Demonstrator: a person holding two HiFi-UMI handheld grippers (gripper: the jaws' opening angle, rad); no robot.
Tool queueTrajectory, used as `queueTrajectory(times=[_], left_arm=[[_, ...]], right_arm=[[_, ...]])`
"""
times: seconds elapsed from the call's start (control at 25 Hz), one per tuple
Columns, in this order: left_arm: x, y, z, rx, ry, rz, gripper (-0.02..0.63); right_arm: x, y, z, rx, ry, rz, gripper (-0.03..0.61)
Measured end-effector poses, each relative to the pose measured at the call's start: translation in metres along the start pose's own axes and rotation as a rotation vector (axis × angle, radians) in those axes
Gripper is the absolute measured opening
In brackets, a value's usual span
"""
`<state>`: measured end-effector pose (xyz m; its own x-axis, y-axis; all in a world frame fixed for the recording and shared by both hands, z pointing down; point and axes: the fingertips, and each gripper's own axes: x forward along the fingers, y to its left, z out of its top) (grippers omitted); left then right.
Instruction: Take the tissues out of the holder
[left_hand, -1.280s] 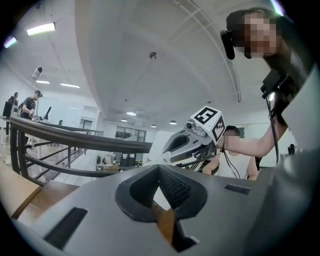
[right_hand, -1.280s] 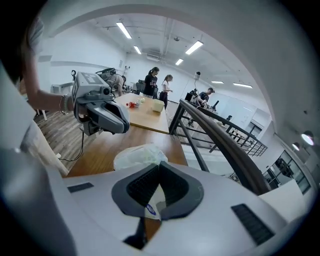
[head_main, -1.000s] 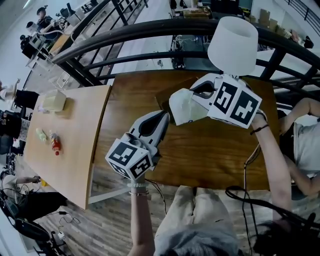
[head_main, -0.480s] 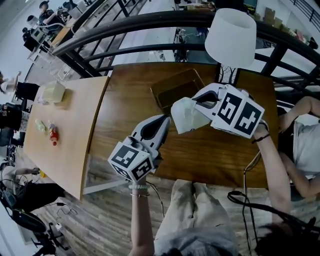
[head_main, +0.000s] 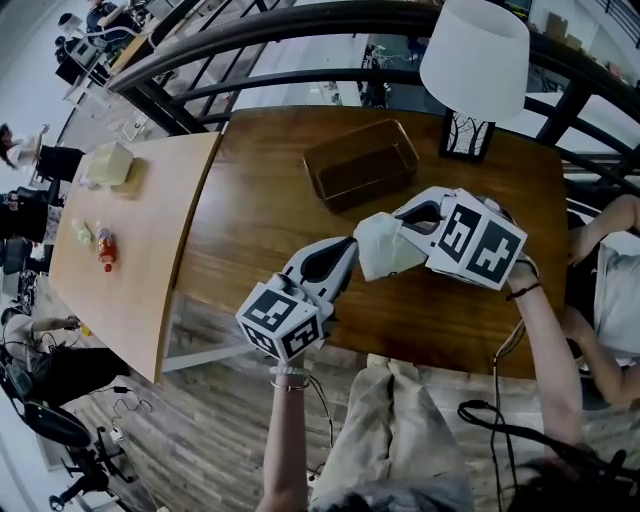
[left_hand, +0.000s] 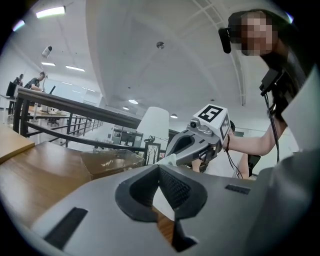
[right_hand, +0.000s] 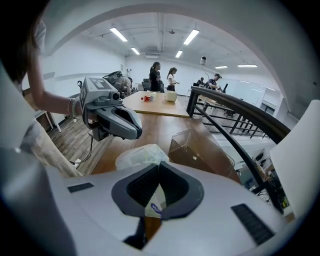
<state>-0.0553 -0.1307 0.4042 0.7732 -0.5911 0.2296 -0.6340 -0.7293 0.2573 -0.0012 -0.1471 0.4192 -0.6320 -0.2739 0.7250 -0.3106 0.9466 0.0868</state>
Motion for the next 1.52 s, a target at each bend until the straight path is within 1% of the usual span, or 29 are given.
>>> queueTrajectory(times=[0.2, 0.4, 0.52, 0.6, 0.76, 0.92, 1.32, 1.36, 1.4, 1.44, 1.52], left_arm=[[-0.001, 0.007, -0.01, -0.025, 0.009, -0.008, 0.008], [0.008, 0.006, -0.028, 0.003, 0.062, -0.022, 0.008], [0.009, 0.01, -0.038, -0.008, 0.072, -0.021, 0.008], [0.01, 0.015, -0.043, -0.016, 0.079, -0.012, 0.008], [0.012, 0.02, -0.053, -0.036, 0.097, -0.005, 0.008], [0.011, 0.025, -0.058, -0.049, 0.104, 0.003, 0.008], [0.01, 0.025, -0.061, -0.07, 0.099, 0.006, 0.008], [0.01, 0.025, -0.061, -0.072, 0.099, 0.006, 0.008], [0.009, 0.025, -0.062, -0.072, 0.099, 0.007, 0.008], [0.009, 0.025, -0.062, -0.072, 0.099, 0.008, 0.008], [0.008, 0.025, -0.062, -0.072, 0.096, 0.008, 0.008]], right_arm=[[0.014, -0.003, -0.01, 0.009, 0.032, -0.005, 0.012], [0.026, -0.006, -0.019, 0.037, 0.043, -0.002, 0.012], [0.038, -0.007, -0.021, 0.042, 0.044, 0.004, 0.012], [0.047, -0.006, -0.021, 0.063, 0.031, 0.02, 0.012], [0.061, -0.005, -0.031, 0.08, 0.051, 0.028, 0.012], [0.072, -0.005, -0.034, 0.101, 0.056, 0.017, 0.012], [0.089, 0.001, -0.045, 0.093, 0.134, 0.013, 0.017], [0.09, 0.001, -0.046, 0.091, 0.142, 0.01, 0.035], [0.09, 0.0, -0.047, 0.09, 0.15, 0.008, 0.08], [0.09, 0.0, -0.048, 0.089, 0.155, 0.008, 0.097], [0.088, -0.001, -0.048, 0.088, 0.155, 0.001, 0.109]])
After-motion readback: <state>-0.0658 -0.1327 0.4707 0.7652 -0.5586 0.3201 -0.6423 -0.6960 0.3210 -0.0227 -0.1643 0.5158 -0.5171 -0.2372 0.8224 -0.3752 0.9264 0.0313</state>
